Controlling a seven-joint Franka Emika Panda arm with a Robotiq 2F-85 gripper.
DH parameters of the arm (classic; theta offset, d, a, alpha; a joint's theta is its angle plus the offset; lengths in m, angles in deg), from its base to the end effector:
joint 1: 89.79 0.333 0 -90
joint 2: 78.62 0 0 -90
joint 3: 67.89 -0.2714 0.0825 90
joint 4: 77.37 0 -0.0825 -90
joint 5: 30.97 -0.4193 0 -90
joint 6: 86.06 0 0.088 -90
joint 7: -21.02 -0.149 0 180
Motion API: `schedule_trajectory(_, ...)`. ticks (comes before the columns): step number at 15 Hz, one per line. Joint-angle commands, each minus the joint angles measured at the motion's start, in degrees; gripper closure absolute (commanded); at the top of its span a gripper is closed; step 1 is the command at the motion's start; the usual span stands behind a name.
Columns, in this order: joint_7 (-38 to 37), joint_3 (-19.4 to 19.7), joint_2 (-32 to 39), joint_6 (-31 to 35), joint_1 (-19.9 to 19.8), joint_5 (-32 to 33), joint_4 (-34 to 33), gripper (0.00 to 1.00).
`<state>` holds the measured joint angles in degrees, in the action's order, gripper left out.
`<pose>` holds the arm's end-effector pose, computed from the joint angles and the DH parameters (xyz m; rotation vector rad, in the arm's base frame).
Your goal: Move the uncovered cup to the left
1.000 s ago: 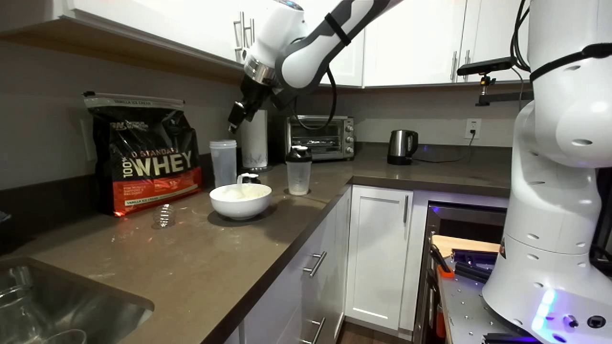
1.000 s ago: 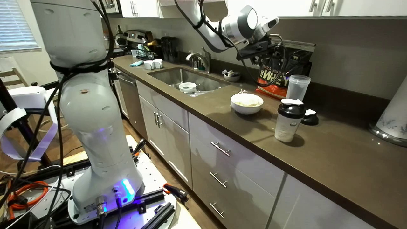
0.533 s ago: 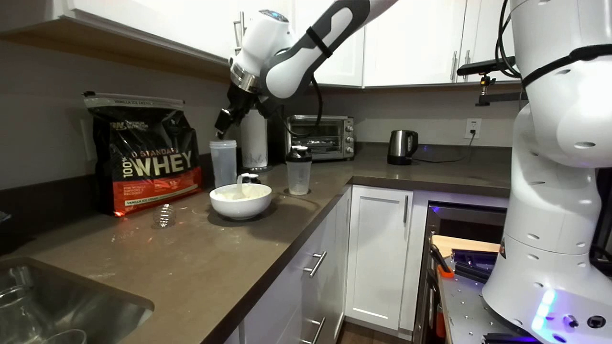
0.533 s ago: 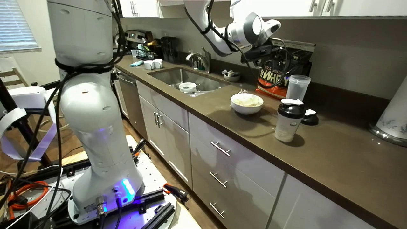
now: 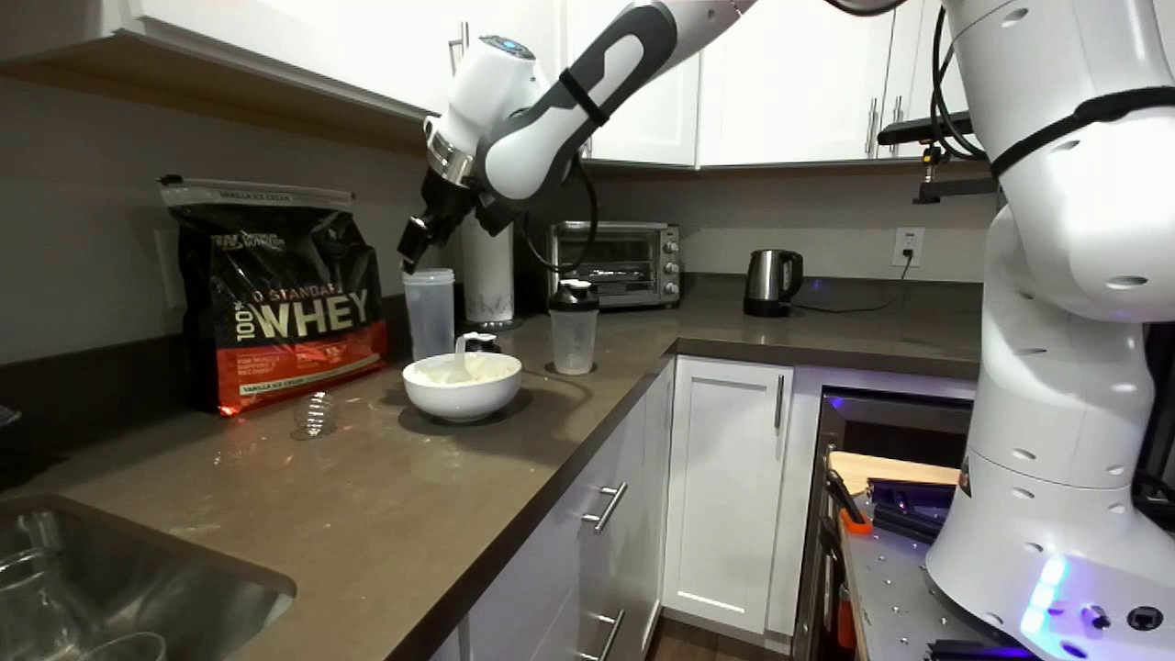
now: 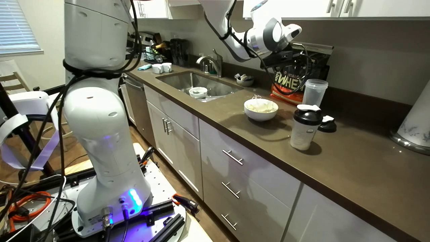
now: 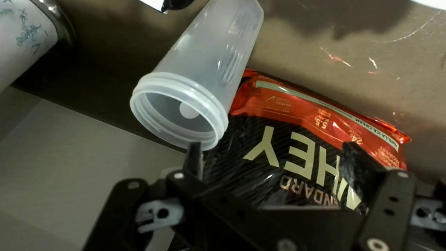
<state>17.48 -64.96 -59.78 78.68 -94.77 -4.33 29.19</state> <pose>0.7112 -0.0763 0.3241 2.6684 0.2888 0.9210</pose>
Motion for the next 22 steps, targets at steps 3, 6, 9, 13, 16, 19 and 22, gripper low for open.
schedule_trajectory(3,0.05,0.03,0.15,0.0,0.0,-0.06,-0.17,0.0)
schedule_trajectory(6,0.05,0.03,0.15,0.0,0.01,-0.06,-0.18,0.0)
schedule_trajectory(9,-0.26,0.28,0.25,0.14,0.3,0.42,-0.37,0.0)
schedule_trajectory(13,-0.87,0.84,2.01,0.95,0.8,1.35,-2.29,0.0)
schedule_trajectory(16,-1.18,1.58,4.49,2.04,1.09,2.36,-5.01,0.0)
schedule_trajectory(19,-0.84,2.82,7.78,3.2,1.45,3.58,-8.91,0.0)
schedule_trajectory(22,-0.47,3.51,10.65,2.22,1.49,3.14,-12.34,0.0)
